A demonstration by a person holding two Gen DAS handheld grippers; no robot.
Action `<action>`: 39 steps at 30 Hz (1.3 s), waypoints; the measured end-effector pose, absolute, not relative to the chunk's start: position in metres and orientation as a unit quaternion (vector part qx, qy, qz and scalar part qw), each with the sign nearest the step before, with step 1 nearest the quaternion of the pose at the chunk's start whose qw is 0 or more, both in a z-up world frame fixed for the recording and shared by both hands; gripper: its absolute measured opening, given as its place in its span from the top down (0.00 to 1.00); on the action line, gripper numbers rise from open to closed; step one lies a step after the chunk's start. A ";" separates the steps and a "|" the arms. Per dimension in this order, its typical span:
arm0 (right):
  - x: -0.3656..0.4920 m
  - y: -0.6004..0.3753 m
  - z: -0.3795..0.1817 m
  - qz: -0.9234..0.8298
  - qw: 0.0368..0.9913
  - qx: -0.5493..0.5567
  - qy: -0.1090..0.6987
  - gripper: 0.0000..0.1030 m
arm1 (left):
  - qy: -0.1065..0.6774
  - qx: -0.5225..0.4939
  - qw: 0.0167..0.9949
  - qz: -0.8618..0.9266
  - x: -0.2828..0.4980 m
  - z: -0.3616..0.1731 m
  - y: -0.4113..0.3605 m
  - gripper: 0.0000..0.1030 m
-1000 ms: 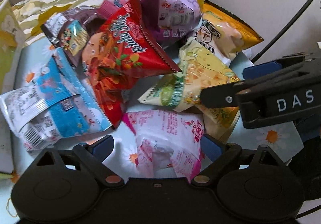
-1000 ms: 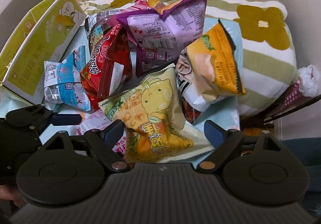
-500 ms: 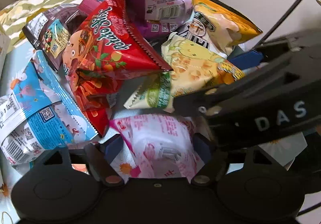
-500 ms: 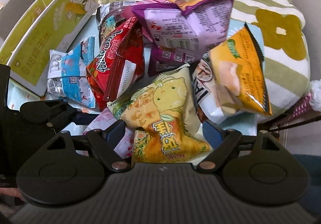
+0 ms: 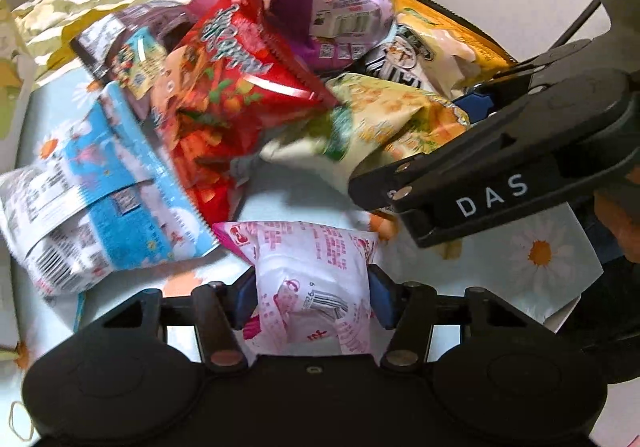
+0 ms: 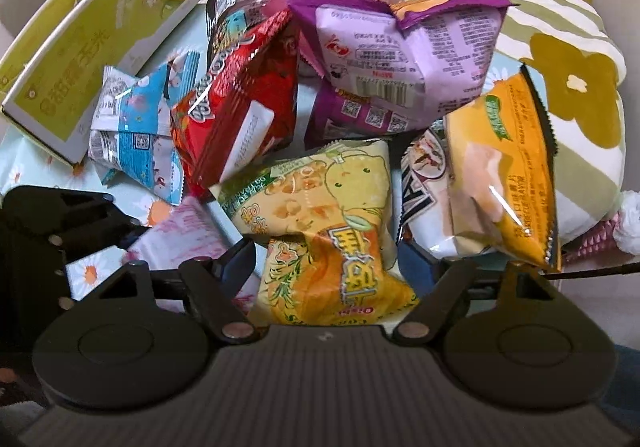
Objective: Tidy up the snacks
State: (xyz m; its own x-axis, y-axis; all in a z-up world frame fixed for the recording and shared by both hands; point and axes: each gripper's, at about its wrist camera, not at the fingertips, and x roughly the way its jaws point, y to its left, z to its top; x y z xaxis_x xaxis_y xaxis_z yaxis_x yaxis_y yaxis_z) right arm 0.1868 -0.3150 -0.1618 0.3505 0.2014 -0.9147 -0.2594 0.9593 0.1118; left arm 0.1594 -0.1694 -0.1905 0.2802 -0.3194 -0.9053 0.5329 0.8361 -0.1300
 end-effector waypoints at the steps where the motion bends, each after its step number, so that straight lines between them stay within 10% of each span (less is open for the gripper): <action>1: 0.188 -0.314 -0.164 0.141 0.820 -0.029 0.553 0.14 | 0.537 0.097 0.795 -0.266 0.159 -0.191 -0.166 0.42; 12: 0.185 -0.311 -0.171 0.136 0.822 -0.021 0.552 0.32 | 0.532 0.083 0.804 -0.252 0.155 -0.188 -0.149 0.43; 39: 0.147 -0.318 -0.070 0.141 0.858 -0.006 0.493 0.32 | 0.449 0.065 0.870 -0.192 0.142 -0.084 -0.122 0.43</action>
